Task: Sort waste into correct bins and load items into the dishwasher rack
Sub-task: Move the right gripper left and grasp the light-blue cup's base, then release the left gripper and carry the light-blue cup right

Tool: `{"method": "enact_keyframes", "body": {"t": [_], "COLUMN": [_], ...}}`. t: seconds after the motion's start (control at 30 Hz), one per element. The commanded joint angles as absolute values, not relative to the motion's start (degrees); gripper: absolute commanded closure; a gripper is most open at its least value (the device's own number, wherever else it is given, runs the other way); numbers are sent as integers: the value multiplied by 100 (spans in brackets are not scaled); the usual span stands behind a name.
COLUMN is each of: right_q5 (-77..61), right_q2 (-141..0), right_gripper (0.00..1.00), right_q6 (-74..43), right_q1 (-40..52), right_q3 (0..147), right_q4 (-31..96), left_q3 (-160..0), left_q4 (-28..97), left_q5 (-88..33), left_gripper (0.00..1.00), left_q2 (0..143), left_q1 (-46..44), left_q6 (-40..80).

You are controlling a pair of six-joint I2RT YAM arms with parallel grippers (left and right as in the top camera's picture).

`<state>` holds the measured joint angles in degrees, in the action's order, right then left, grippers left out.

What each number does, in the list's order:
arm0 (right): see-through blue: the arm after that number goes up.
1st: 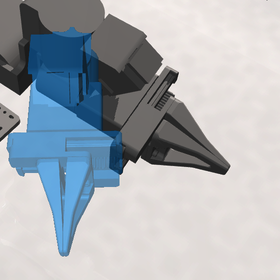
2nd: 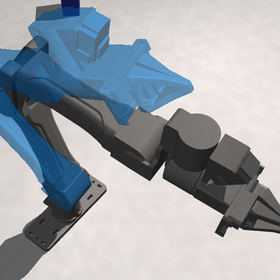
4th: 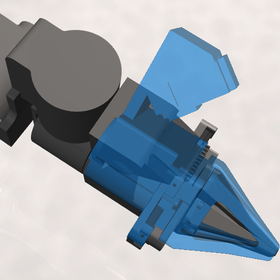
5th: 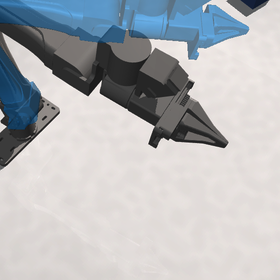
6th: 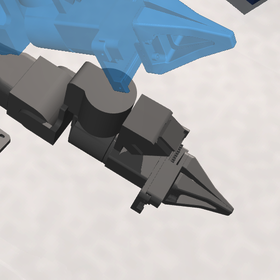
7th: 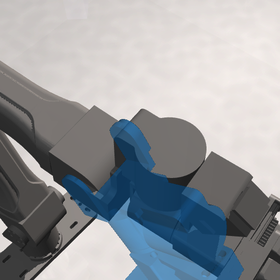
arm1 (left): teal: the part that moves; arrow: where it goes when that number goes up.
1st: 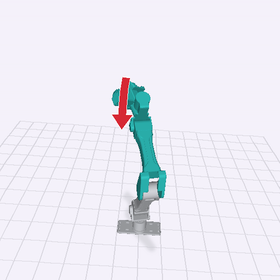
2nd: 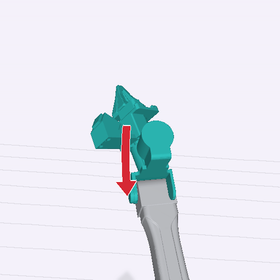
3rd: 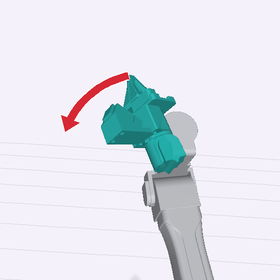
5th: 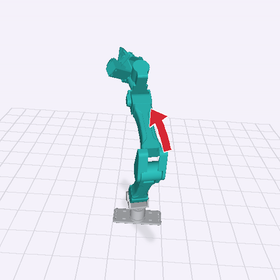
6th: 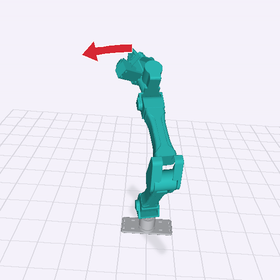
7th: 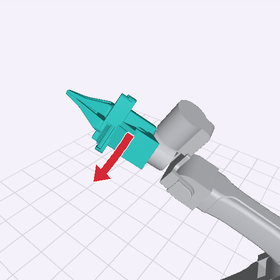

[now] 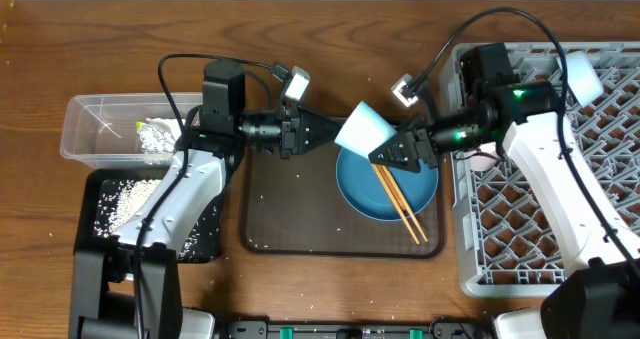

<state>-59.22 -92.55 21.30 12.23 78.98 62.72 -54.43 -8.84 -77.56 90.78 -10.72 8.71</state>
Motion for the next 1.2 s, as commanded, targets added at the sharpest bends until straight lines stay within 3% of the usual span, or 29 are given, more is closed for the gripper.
{"method": "enact_keyframes", "body": {"t": [0.0, 0.63, 0.93, 1.03, 1.17], "right_q5": [-6106, -5896, -5804, -5374, -4023], "right_q2": [-9279, -9279, -9279, -9238, -9131], "right_gripper": [65, 69, 75, 75, 85], "right_q6": [2152, 1584, 1409, 1039, 631], "right_q1": [1306, 976, 473, 84, -381], "right_q3": [8016, 8016, 8090, 8232, 8571], "right_q4": [6263, 5203, 5205, 5238, 5544], "left_q3": [-5382, -5382, -5382, -5382, -5384], "left_q4": [-867, -814, 19, 80, 75], "left_q5": [-7714, -7564, -5144, -4895, -4893], "left_gripper": [83, 83, 83, 83, 83], "left_q2": [9100, 9100, 9100, 9100, 9100], "left_q1": [-1085, -1299, -1299, -1299, -1299], "left_q6": [753, 746, 753, 757, 755]}}
